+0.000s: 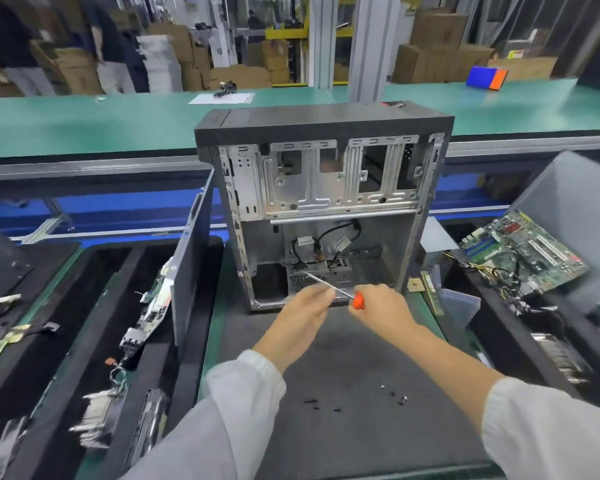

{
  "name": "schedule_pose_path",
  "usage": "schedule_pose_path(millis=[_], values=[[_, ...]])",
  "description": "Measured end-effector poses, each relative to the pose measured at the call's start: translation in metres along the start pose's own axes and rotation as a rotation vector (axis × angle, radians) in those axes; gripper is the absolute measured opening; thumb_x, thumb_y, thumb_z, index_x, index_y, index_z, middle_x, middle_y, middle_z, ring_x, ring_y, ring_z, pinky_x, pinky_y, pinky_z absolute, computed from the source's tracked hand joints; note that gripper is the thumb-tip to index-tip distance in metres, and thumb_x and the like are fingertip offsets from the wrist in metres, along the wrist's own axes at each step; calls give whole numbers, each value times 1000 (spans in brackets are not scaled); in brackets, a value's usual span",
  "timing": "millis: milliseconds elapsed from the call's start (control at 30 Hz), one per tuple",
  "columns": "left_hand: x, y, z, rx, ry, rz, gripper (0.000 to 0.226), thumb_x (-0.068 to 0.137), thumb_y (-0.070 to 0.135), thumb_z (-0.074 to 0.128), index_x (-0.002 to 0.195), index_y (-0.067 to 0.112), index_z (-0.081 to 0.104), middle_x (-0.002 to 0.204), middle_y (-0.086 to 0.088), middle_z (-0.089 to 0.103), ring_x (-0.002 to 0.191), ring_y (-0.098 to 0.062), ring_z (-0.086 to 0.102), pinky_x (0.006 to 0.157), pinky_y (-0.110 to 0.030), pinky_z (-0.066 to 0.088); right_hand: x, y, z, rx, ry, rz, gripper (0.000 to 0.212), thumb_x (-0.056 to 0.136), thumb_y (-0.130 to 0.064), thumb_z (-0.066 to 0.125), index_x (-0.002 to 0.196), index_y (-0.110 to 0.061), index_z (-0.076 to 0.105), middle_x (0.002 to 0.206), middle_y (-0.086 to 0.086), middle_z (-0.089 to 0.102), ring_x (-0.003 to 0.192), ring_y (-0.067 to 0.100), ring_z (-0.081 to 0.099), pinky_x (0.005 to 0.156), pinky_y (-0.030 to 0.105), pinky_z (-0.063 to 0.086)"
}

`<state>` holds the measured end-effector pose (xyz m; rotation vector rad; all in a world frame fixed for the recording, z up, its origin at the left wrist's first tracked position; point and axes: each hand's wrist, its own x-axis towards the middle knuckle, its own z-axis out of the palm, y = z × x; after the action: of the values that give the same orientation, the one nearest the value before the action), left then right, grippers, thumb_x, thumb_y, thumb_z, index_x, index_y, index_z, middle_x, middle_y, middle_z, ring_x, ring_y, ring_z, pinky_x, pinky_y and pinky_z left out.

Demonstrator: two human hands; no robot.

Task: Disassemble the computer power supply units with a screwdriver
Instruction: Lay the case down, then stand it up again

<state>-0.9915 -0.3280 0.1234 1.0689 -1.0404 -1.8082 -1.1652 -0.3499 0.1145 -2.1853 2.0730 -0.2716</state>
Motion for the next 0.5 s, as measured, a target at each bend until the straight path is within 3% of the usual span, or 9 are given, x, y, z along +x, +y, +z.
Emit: schedule_pose_path(millis=[33, 100, 167, 233, 333, 400, 500], values=[[-4, 2, 1, -32, 8, 52, 27, 100, 24, 52, 121, 10, 61, 128, -4, 61, 118, -12, 57, 105, -30, 38, -3, -16, 2, 5, -22, -69, 14, 85, -29, 55, 88, -16, 57, 94, 9, 68, 94, 31, 61, 69, 33, 41], [-15, 3, -3, -73, 94, 180, 35, 106, 21, 35, 108, 4, 66, 111, -11, 69, 104, -19, 64, 96, -35, 47, -9, -41, 4, 49, -92, -198, 21, 86, -32, 59, 95, -14, 53, 98, 7, 64, 95, 29, 59, 69, 33, 40], [-27, 5, -15, -104, 194, 226, 41, 107, 22, 32, 101, 1, 67, 108, -14, 71, 103, -21, 67, 90, -34, 53, -17, -46, 5, 165, -167, -221, 35, 83, -43, 66, 95, -18, 45, 96, 0, 56, 91, 22, 56, 67, 33, 41], [-37, 4, -34, -74, 279, 262, 41, 107, 21, 33, 98, 0, 67, 107, -14, 72, 105, -22, 68, 88, -30, 54, -32, -28, 8, 283, -215, -99, 48, 79, -53, 69, 102, -18, 46, 99, -3, 52, 90, 18, 54, 74, 34, 46], [-49, 4, -65, -36, 337, 315, 38, 107, 19, 35, 93, 2, 67, 104, -14, 73, 105, -24, 69, 91, -33, 54, -61, 16, 27, 117, -311, 127, 46, 87, -47, 64, 113, -12, 48, 112, 7, 50, 102, 26, 54, 84, 35, 46], [-58, 3, -83, -29, 342, 339, 38, 107, 21, 36, 94, 2, 66, 103, -13, 73, 104, -23, 69, 90, -35, 54, -81, 37, 39, 37, -383, 292, 46, 89, -47, 60, 116, -11, 46, 116, 11, 49, 107, 30, 53, 82, 34, 44], [-66, -2, -101, -36, 348, 373, 39, 107, 23, 36, 96, 3, 67, 106, -14, 73, 106, -21, 69, 89, -31, 53, -97, 44, 48, 114, -454, 462, 47, 86, -56, 58, 105, -16, 42, 110, 8, 44, 95, 33, 55, 71, 35, 49]])
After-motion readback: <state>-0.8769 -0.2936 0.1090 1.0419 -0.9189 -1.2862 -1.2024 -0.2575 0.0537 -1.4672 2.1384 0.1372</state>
